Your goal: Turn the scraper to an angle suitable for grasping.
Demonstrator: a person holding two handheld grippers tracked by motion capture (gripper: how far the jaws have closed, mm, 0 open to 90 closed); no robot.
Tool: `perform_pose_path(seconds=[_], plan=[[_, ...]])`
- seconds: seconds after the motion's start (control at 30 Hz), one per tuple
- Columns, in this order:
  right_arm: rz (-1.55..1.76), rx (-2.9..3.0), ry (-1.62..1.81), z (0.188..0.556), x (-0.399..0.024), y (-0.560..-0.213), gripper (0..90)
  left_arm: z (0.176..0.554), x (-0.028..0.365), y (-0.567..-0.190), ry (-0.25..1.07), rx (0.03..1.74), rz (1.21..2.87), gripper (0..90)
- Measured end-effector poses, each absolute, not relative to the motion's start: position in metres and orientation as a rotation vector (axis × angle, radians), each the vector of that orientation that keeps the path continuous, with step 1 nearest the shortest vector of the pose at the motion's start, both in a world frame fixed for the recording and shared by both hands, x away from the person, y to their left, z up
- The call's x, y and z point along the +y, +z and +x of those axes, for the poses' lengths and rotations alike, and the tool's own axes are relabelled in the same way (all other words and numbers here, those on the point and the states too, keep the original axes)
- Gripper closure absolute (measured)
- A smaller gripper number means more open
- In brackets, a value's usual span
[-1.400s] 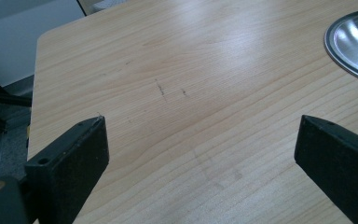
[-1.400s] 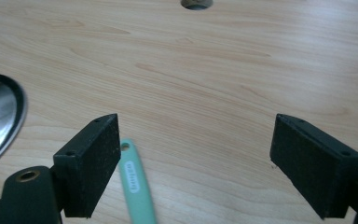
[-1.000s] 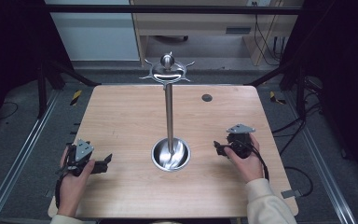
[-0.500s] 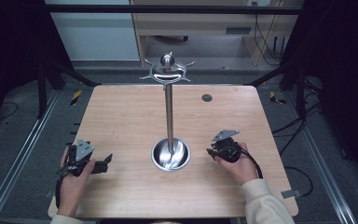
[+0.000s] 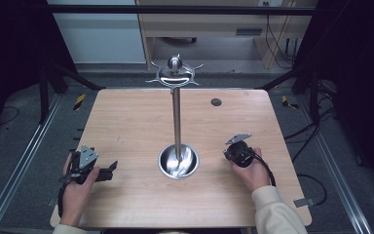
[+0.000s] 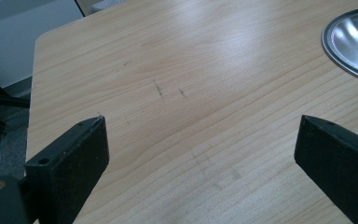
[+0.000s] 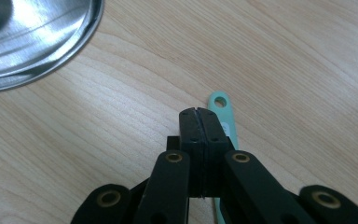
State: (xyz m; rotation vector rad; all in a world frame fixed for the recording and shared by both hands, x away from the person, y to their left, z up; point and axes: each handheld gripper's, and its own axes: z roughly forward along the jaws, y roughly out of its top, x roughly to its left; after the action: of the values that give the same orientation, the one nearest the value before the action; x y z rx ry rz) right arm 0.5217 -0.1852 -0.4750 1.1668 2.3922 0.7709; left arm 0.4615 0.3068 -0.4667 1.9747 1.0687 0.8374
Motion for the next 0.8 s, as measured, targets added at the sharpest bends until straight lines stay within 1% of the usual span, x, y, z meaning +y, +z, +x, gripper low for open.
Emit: perform_pose_path(seconds=[0.53, 0.8], plan=[[1.211, 2.408, 0.707, 0.527, -0.187, -0.482, 90.0, 0.462, 0.307, -0.467, 0.834, 1.068, 1.98, 2.9], [1.25, 2.368, 0.678, 0.529, -0.196, -0.482, 90.0, 0.462, 0.307, -0.467, 0.835, 1.067, 1.98, 2.9]])
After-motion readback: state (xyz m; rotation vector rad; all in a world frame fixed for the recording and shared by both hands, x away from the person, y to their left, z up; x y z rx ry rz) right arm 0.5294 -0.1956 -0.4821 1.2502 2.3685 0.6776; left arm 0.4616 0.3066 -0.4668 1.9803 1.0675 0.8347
